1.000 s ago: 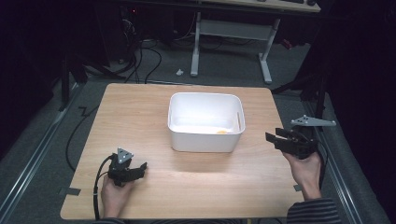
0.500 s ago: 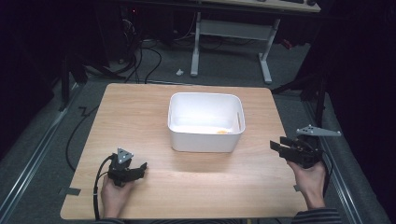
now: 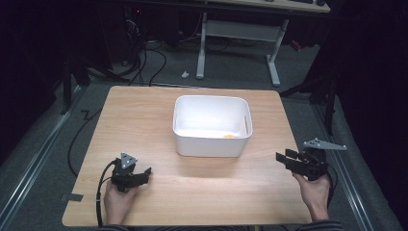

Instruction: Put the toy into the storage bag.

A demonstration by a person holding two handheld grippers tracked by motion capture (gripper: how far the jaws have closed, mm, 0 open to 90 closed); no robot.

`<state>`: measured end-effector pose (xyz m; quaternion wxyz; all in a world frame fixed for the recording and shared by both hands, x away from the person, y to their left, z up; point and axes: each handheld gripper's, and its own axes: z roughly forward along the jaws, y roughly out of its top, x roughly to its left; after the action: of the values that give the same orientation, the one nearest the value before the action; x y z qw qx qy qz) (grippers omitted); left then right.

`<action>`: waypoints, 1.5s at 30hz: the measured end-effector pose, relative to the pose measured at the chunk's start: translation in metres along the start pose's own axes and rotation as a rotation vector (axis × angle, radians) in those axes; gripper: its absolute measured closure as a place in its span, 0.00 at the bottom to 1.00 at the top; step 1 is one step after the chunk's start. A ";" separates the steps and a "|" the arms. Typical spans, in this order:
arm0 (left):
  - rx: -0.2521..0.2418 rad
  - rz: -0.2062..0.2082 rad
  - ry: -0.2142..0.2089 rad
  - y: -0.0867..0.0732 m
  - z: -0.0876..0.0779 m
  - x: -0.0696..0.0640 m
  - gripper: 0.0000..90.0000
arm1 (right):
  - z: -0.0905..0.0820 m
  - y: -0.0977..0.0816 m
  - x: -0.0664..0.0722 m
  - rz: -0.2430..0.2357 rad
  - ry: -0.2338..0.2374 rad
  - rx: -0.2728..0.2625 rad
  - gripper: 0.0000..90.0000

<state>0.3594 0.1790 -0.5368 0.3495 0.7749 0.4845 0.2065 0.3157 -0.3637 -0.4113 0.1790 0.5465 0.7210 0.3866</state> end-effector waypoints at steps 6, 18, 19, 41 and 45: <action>0.001 0.001 0.000 0.000 0.000 0.000 0.28 | 0.008 -0.007 0.000 0.019 0.008 0.002 0.57; 0.001 0.001 0.000 0.000 0.000 0.000 0.28 | 0.031 -0.014 0.006 0.011 0.026 0.021 0.57; 0.001 0.001 0.000 0.000 0.000 0.000 0.28 | 0.031 -0.014 0.006 0.011 0.026 0.021 0.57; 0.001 0.002 0.000 0.000 0.000 0.000 0.28 | 0.078 -0.029 0.002 -0.002 -0.045 0.090 0.53; 0.001 0.001 -0.001 0.000 0.000 0.000 0.28 | 0.086 -0.033 0.003 -0.014 -0.052 0.102 0.51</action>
<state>0.3597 0.1790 -0.5367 0.3490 0.7755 0.4840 0.2063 0.3519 -0.3334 -0.4910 0.1724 0.5595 0.7388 0.3338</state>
